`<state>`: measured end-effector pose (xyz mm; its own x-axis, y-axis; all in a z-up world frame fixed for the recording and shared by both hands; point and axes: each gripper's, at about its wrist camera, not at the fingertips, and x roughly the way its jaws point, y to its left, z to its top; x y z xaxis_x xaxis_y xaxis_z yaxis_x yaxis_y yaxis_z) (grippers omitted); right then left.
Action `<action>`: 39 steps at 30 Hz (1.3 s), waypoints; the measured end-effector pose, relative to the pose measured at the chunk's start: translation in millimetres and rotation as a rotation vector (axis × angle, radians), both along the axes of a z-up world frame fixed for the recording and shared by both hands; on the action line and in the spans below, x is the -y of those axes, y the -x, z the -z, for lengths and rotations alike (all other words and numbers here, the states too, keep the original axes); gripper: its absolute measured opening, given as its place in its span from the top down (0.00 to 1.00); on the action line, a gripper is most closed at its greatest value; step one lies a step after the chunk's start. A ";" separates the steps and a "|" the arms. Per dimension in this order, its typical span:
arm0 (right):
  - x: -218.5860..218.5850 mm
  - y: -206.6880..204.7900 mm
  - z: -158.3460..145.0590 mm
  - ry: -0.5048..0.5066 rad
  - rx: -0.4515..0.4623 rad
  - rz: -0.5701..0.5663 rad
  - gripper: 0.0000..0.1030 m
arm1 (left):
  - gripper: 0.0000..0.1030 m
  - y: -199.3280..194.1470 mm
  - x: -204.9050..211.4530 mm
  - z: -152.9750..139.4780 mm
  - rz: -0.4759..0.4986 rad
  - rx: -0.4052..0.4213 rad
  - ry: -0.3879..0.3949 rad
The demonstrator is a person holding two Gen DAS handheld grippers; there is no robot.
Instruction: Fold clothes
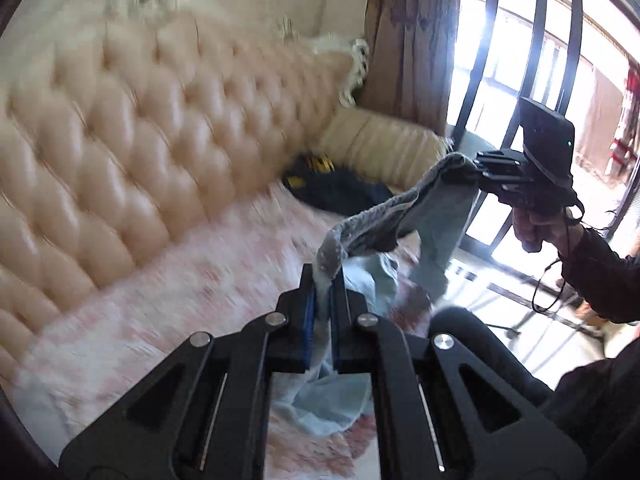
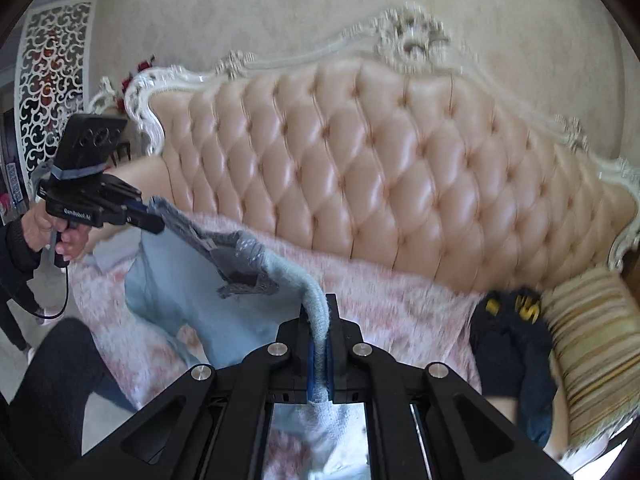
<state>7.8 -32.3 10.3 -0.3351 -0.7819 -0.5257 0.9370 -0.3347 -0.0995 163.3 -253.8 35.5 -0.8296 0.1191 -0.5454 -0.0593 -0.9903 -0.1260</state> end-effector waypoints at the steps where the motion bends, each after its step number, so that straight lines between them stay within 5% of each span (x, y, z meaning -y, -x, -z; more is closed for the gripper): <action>1: 2.5 -6.7 -21.0 0.029 -0.038 0.005 0.97 | 0.93 -8.8 -1.6 -26.0 -0.015 -0.029 0.044; 10: 20.2 -53.2 -173.2 0.228 -0.247 -0.012 0.97 | 0.93 -68.2 -23.7 -188.3 -0.129 -0.168 0.345; 16: 27.9 -101.5 -224.3 0.279 -0.338 -0.068 0.97 | 0.92 -119.1 -39.2 -231.7 -0.207 -0.195 0.454; 21: 31.5 -140.4 -231.2 0.292 -0.355 -0.096 0.97 | 0.92 -165.7 -48.9 -214.0 -0.238 -0.195 0.446; 28: 21.4 -180.7 -197.2 0.227 -0.356 -0.103 0.97 | 0.92 -191.7 -63.1 -164.5 -0.213 -0.158 0.412; 39: 24.8 -153.6 -107.0 0.089 -0.311 0.037 0.97 | 0.92 -121.1 -32.1 -69.2 -0.127 -0.028 0.313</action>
<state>161.4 -57.1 117.3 -0.4977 -0.8047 -0.3238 0.8536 -0.3880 -0.3477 284.4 -221.7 104.8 -0.8423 -0.1556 -0.5161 0.0679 -0.9804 0.1849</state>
